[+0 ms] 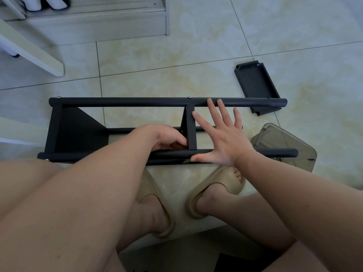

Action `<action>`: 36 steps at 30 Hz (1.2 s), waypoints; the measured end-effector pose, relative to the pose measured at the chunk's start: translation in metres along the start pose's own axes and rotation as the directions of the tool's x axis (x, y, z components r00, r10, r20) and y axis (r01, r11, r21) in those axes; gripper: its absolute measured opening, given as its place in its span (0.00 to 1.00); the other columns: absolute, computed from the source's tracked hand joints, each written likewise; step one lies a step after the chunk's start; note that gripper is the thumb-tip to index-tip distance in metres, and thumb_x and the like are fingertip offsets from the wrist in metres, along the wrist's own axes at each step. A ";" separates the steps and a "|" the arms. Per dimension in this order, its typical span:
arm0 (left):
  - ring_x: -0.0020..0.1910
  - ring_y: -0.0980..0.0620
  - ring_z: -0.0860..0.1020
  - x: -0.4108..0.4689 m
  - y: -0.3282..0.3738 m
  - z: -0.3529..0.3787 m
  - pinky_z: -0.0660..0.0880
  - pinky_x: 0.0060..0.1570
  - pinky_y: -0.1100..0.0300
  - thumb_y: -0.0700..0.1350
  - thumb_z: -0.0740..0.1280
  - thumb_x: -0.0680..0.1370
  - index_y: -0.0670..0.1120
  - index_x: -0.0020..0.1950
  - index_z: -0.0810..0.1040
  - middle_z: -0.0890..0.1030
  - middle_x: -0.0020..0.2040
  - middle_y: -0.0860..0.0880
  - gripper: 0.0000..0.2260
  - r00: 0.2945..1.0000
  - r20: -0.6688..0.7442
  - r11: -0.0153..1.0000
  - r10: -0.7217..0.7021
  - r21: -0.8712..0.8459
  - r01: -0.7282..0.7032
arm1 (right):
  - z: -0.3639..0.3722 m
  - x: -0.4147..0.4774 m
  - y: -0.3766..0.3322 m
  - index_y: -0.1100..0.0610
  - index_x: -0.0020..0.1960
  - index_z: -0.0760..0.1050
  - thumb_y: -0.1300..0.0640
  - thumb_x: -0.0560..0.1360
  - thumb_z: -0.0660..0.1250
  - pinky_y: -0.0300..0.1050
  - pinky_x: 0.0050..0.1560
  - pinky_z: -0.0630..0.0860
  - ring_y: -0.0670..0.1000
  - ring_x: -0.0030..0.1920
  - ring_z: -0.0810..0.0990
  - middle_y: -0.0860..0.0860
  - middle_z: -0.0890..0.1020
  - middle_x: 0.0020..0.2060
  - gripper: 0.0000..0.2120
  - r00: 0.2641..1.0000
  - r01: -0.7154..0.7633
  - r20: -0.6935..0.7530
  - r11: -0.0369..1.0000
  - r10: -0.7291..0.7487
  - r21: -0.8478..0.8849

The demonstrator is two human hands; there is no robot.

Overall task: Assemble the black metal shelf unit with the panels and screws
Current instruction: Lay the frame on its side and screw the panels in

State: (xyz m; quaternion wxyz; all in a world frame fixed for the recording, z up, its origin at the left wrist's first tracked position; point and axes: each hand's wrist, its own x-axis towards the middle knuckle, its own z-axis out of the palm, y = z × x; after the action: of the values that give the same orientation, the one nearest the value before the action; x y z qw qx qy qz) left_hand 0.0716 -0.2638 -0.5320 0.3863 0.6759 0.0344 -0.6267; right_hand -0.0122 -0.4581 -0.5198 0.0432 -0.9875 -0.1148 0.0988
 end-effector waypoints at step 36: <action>0.49 0.48 0.82 0.000 0.000 -0.002 0.77 0.56 0.57 0.41 0.64 0.79 0.43 0.59 0.84 0.85 0.54 0.44 0.12 0.996 0.087 1.000 -0.016 -0.001 0.016 | -0.003 0.001 0.000 0.38 0.81 0.39 0.14 0.61 0.49 0.69 0.77 0.38 0.60 0.80 0.34 0.54 0.36 0.81 0.56 0.999 -0.016 0.034 1.000 0.015 0.021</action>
State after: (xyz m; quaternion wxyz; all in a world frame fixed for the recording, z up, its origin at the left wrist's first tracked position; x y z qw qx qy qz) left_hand 0.0732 -0.2623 -0.5327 0.3829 0.6473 0.0233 -0.6587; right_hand -0.0111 -0.4580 -0.5173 0.0509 -0.9861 -0.1068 0.1170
